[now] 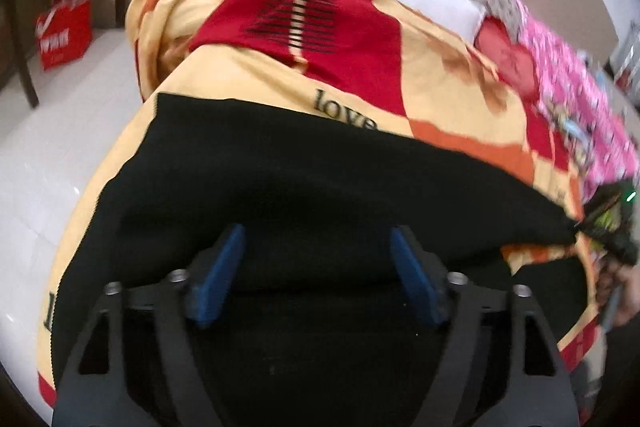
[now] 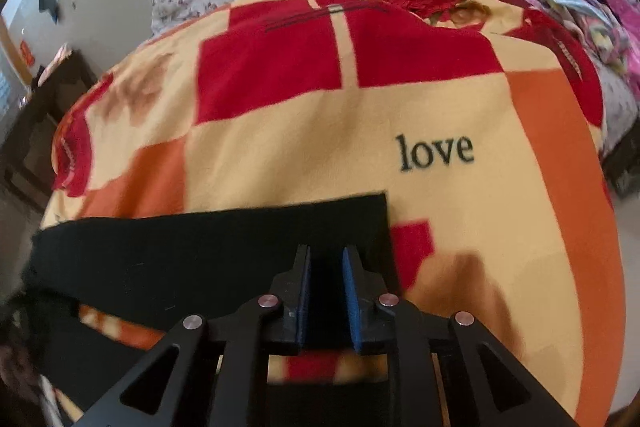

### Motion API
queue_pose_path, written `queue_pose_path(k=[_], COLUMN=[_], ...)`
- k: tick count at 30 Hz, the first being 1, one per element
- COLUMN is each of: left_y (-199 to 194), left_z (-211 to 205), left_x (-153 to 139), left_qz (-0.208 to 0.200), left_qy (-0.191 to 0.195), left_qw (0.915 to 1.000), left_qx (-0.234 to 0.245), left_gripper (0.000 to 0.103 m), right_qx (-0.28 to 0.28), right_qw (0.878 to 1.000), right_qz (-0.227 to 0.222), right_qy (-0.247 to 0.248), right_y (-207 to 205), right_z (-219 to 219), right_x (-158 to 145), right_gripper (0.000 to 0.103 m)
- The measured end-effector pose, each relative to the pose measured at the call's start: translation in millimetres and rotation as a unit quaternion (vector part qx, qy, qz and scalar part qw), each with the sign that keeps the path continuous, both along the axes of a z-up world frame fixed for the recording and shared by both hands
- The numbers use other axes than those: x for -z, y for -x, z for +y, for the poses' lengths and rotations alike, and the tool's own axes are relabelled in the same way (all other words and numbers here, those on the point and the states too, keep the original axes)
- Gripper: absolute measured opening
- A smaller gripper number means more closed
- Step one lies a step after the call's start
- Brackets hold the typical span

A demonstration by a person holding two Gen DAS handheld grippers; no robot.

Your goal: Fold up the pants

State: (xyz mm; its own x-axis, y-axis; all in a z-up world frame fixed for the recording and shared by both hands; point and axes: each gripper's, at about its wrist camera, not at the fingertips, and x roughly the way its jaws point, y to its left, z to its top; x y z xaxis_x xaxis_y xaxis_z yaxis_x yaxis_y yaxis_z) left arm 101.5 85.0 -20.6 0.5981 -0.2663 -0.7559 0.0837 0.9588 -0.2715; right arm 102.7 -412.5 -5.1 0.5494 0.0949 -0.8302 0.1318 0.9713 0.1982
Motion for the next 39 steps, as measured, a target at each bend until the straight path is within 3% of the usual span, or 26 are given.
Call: queue_pose_path(k=[3, 5, 7, 12, 14, 17, 19, 23, 27, 31, 34, 36, 39], left_y=[1.6, 1.1, 0.6, 1.3, 1.2, 1.5, 1.4, 1.8, 1.4, 1.6, 5.3, 11.4, 20.5], left_z=[-5.1, -5.4, -8.1, -15.4, -15.9, -15.9, -16.3, -16.6, -17.2, -15.8, -3.6, 6.9, 29.5], left_x=[1.8, 2.6, 3.3, 4.9, 5.0, 5.3, 5.2, 5.1, 5.2, 4.5, -4.7, -18.0, -51.0], left_qz=[-0.01, -0.014, -0.016, -0.021, -0.02, -0.021, -0.021, -0.021, -0.021, -0.02, -0.014, -0.026, -0.086], left_qy=[-0.017, -0.012, -0.019, -0.041, -0.043, -0.042, -0.042, -0.041, -0.04, -0.037, 0.002, 0.02, -0.012], left_qw=[0.9998, 0.9997, 0.9995, 0.9986, 0.9985, 0.9985, 0.9986, 0.9986, 0.9986, 0.9989, 0.9999, 0.9993, 0.9956], left_qx=[-0.009, -0.017, -0.021, -0.025, -0.026, -0.026, -0.027, -0.027, -0.027, -0.023, -0.001, 0.015, 0.037], left_gripper=[0.08, 0.083, 0.085, 0.087, 0.087, 0.087, 0.087, 0.087, 0.087, 0.087, 0.087, 0.087, 0.087], right_qx=[-0.033, -0.053, -0.055, -0.018, -0.012, -0.02, -0.019, -0.039, -0.066, -0.062, -0.061, -0.062, -0.061], right_qw=[0.998, 0.997, 0.995, 0.998, 0.996, 0.984, 0.98, 0.984, 0.991, 0.993, 0.992, 0.99, 0.99], right_qz=[-0.041, -0.019, -0.037, -0.049, -0.084, -0.15, -0.169, -0.14, -0.072, -0.079, -0.079, -0.078, -0.078], right_qy=[0.027, 0.052, 0.072, 0.025, 0.035, 0.09, 0.103, 0.101, 0.092, 0.07, 0.08, 0.099, 0.105], right_y=[23.0, 23.4, 26.1, 32.1, 41.5, 53.2, 54.5, 31.9, 16.4, 17.3, 17.1, 17.4, 18.7], right_z=[30.6, 46.8, 51.5, 41.6, 46.3, 65.4, 71.2, 80.2, 83.7, 75.2, 76.6, 81.4, 84.3], right_x=[-8.4, 3.9, 8.4, 2.0, -5.1, -17.6, -22.5, -16.9, 14.1, 13.8, 15.3, 15.2, 17.4], right_gripper=[0.02, 0.024, 0.027, 0.027, 0.027, 0.027, 0.027, 0.027, 0.028, 0.03, 0.03, 0.031, 0.031])
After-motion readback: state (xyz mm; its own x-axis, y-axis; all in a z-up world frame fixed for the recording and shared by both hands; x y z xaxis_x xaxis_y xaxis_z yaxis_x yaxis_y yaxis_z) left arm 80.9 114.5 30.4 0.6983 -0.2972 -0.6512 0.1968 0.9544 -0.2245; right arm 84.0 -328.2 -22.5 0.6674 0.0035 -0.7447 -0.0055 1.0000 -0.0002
